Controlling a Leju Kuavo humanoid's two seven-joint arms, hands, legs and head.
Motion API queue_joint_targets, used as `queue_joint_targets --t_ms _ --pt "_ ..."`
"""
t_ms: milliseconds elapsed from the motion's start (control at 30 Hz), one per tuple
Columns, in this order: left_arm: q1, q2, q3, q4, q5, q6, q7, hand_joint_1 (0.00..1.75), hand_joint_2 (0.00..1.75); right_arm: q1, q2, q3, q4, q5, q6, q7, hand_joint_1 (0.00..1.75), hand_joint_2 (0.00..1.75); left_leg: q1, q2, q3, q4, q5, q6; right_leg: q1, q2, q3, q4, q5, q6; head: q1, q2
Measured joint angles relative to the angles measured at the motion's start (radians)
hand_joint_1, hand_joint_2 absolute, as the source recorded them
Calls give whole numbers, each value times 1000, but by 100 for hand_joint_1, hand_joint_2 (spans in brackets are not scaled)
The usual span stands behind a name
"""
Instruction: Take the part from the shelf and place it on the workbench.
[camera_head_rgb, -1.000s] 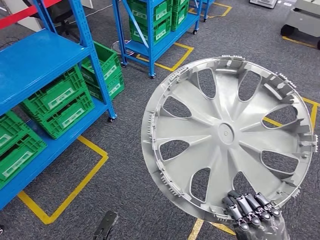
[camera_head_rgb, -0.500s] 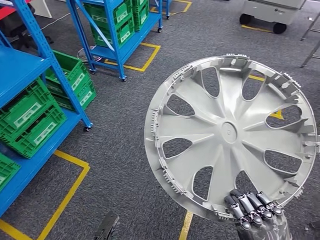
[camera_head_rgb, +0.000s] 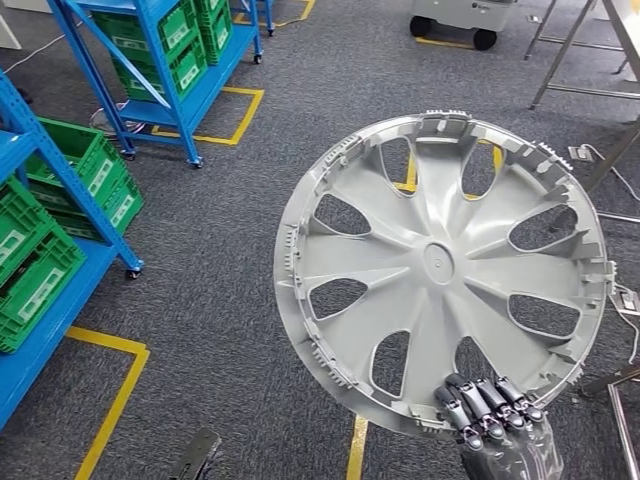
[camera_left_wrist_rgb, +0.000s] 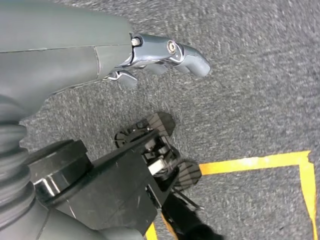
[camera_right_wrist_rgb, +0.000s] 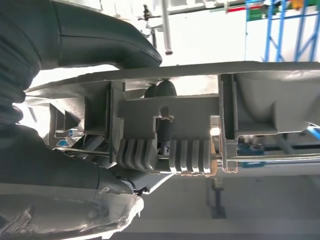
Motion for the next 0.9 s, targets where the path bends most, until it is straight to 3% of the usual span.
queue_joint_targets --t_ms 67,133,200,267,300,333,367,433,500,567,667,733,800,867,900 --pt "-2 1 0 0 -8 -2 6 0 175 9 14 -7 -2 0 0 -8 175 175 -4 18 3 0 -1 -9 8 -11 17 -35 4 -14 -2 0" --pt "-5 2 0 0 -14 -3 12 0 175 23 29 -12 -5 0 0 -10 175 175 -1 29 4 -1 -3 -21 8 14 13 -40 11 -29 -2 0" --pt "-8 3 0 0 -16 -5 15 0 175 32 40 -16 -9 0 0 -9 175 175 4 -5 -9 37 -34 -32 4 38 12 -47 19 -43 -3 0" --pt "-6 5 0 0 -16 -7 17 0 175 35 49 -19 -11 0 0 -9 175 175 5 -57 -64 157 -98 -36 1 63 11 -50 24 -52 -7 0" --pt "-4 6 0 0 -16 -7 18 0 175 35 52 -21 -11 0 0 -9 175 175 5 -70 -98 226 -127 -36 1 77 9 -50 26 -53 -9 0" --pt "-2 7 0 0 -16 -7 18 0 175 36 55 -23 -11 0 0 -9 175 175 5 -75 -124 274 -139 -37 1 92 8 -50 27 -54 -10 0" --pt "-1 8 0 0 -17 -7 19 0 175 38 57 -25 -11 0 0 -9 175 175 6 -78 -134 288 -131 -37 1 107 7 -50 28 -53 -10 0" --pt "-2 9 0 0 -17 -8 19 0 175 41 61 -29 -12 0 0 -9 175 175 9 -90 -97 202 -66 -36 -1 138 6 -47 30 -49 -10 0" --pt "-5 10 0 0 -19 -10 19 0 175 42 66 -32 -14 0 0 -9 175 175 16 -134 -37 71 -9 -37 -1 166 0 -38 31 -40 -10 0" --pt "-7 11 0 0 -26 -14 19 0 175 46 70 -35 -18 0 0 -11 175 175 18 -159 -13 14 2 -32 -2 189 -12 -32 33 -29 -9 0" --pt "-12 10 0 0 -36 -17 19 0 175 59 77 -37 -24 0 0 -17 175 175 16 -131 -14 9 7 -14 -8 211 -28 -36 40 -14 -10 0" --pt "-14 10 0 0 -39 -17 19 0 175 67 80 -39 -30 0 0 -18 175 175 17 -112 -13 6 10 -3 -6 167 -45 -5 18 -11 -5 0" --pt "-12 12 0 0 -44 -17 22 0 175 70 82 -39 -35 0 0 -20 175 175 13 -89 -14 6 10 3 -4 97 -95 104 -45 -6 2 0" --pt "-9 15 0 0 -47 -17 25 0 175 71 82 -39 -38 0 0 -24 175 175 11 -59 -14 7 9 5 -6 71 -153 231 -101 0 3 0" --pt "-9 16 0 0 -48 -17 27 0 175 72 82 -39 -38 0 0 -25 175 175 11 -45 -14 7 8 5 -6 68 -160 253 -104 1 4 0"
